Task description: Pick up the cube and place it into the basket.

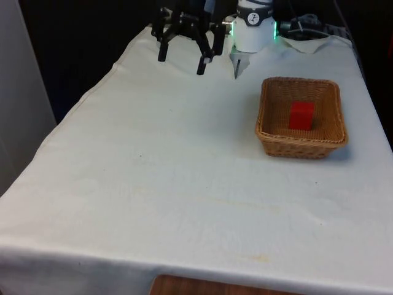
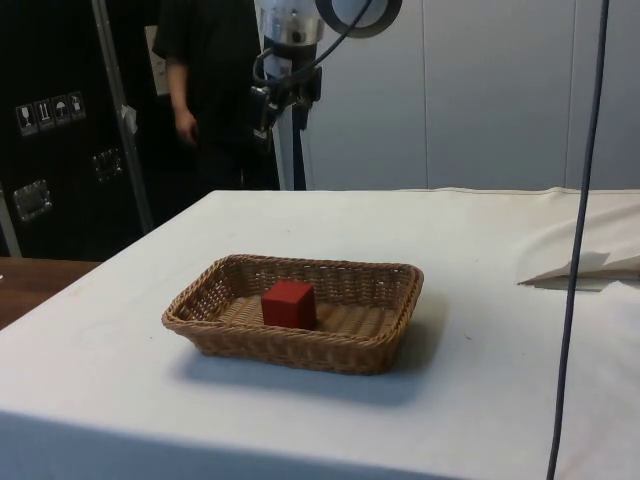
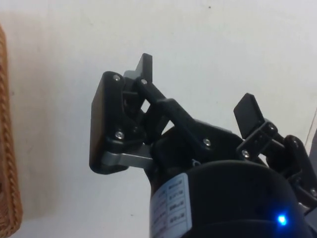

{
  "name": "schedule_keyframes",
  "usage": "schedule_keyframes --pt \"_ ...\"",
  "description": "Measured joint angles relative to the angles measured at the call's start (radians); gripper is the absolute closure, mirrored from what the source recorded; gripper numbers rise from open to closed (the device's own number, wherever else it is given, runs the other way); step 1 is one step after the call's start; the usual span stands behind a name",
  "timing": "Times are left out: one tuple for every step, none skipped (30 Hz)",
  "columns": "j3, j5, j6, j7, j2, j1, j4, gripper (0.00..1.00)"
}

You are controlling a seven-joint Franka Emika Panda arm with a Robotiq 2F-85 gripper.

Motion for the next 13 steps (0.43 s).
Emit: schedule_keyframes --pt "-0.005 0.001 0.001 -0.003 0.001 0.0 0.0 0.0" --pt "-0.009 0.003 0.001 -0.006 0.002 -0.001 0.001 0.0" --pt "-0.013 0.004 0.002 -0.009 0.004 -0.002 0.002 0.0" --pt "-0.013 0.004 0.002 -0.009 0.004 -0.002 0.002 0.0" --pt "-0.018 0.005 0.003 -0.012 0.006 -0.002 0.003 0.0" --pt "-0.023 0.006 0.004 -0.014 0.009 -0.003 0.004 0.0" --pt "-0.027 0.006 0.006 -0.016 0.011 -0.004 0.005 0.0" --pt "-0.031 0.006 0.008 -0.017 0.013 -0.004 0.006 0.0" --pt "-0.034 0.006 0.009 -0.018 0.014 -0.005 0.006 0.0" --pt "-0.035 0.006 0.01 -0.019 0.015 -0.005 0.007 0.0" --pt "-0.035 0.006 0.01 -0.019 0.015 -0.005 0.007 0.0" --pt "-0.034 0.006 0.01 -0.019 0.015 -0.004 0.007 0.0" --pt "-0.034 0.006 0.01 -0.019 0.015 -0.004 0.007 0.0"
